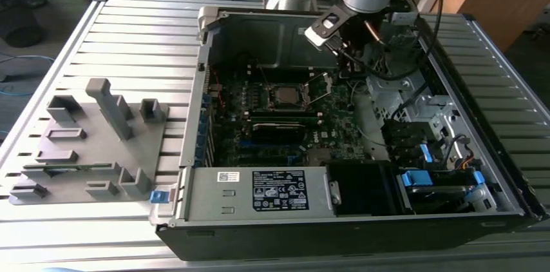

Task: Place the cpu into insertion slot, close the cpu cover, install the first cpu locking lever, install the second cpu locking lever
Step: 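Close the cpu cover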

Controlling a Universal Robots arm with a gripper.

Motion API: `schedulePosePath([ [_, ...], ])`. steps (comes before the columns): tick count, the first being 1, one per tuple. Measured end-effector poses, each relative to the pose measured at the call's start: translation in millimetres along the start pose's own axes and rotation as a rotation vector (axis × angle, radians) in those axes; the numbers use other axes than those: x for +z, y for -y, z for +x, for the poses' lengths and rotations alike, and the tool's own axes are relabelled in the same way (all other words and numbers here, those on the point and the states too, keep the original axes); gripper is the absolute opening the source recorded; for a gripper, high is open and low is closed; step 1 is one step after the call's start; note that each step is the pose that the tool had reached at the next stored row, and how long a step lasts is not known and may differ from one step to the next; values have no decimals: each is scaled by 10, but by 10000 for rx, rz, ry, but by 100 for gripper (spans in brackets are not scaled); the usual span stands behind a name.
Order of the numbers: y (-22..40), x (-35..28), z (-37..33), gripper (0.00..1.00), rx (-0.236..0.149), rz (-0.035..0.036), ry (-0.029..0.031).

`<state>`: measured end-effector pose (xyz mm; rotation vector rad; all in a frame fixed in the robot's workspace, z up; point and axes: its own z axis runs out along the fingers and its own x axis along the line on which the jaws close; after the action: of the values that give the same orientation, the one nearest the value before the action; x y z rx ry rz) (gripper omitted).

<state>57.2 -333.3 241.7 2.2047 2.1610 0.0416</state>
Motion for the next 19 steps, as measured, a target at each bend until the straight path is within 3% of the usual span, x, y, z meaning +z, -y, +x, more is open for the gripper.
schedulePosePath([
  [9,22,48,4,11,0,0,9],
  [19,57,50,9,11,0,-1,29],
])
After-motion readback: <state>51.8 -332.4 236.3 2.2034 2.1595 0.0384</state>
